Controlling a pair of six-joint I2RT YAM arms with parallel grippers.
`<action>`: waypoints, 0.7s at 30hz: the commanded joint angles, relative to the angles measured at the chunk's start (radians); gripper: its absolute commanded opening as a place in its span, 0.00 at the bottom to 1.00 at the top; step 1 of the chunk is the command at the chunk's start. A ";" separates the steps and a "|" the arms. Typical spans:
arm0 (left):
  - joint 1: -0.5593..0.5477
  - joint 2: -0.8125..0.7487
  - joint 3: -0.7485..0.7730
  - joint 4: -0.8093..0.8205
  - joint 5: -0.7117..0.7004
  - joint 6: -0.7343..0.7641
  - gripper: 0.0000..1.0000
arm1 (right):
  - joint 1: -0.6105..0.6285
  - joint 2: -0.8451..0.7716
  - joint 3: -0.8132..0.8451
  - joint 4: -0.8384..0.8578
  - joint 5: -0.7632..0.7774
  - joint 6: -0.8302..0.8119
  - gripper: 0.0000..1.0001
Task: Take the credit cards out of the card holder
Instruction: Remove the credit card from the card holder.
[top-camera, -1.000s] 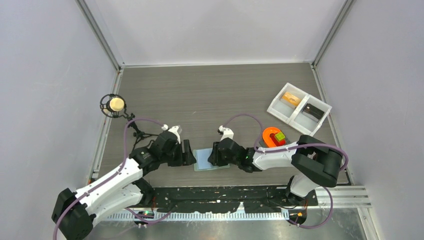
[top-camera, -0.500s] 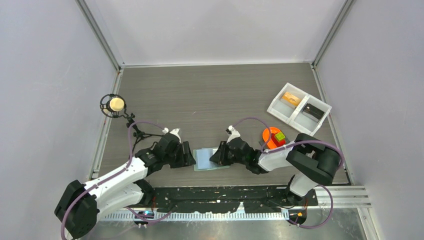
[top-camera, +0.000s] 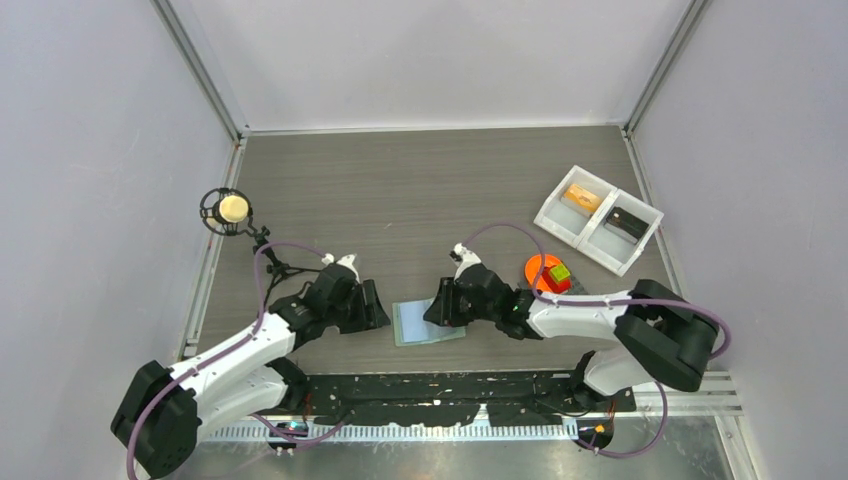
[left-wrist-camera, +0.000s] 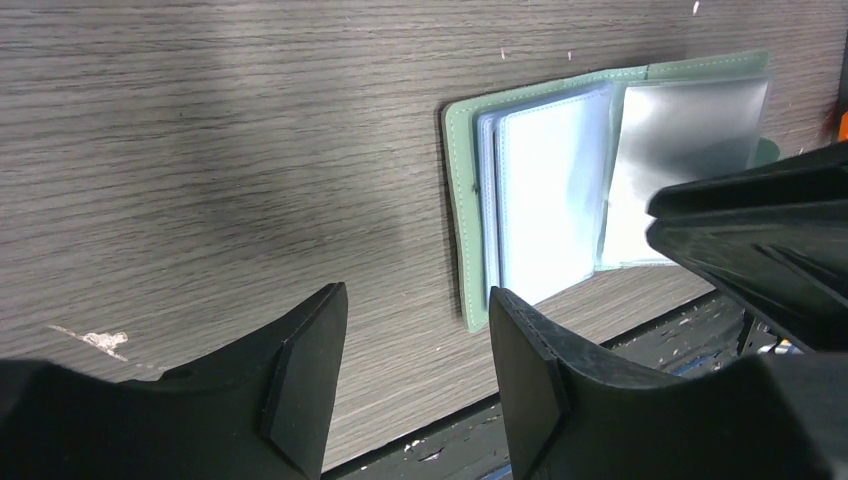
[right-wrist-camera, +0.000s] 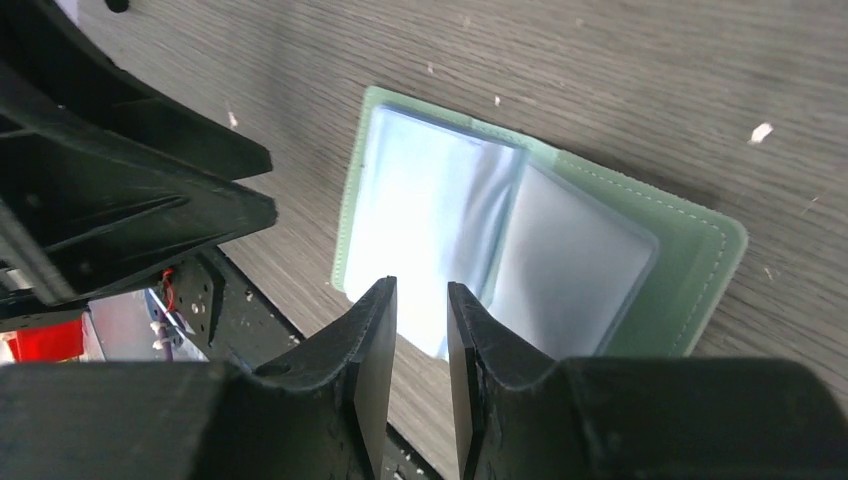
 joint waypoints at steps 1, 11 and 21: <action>0.009 -0.009 0.040 -0.009 0.009 0.025 0.56 | -0.002 -0.099 0.065 -0.164 0.070 -0.079 0.32; 0.008 0.007 0.006 0.082 0.071 -0.001 0.56 | -0.005 -0.112 0.020 -0.263 0.231 -0.097 0.22; 0.009 0.034 -0.062 0.232 0.096 -0.040 0.59 | -0.021 -0.043 -0.062 -0.201 0.234 -0.081 0.16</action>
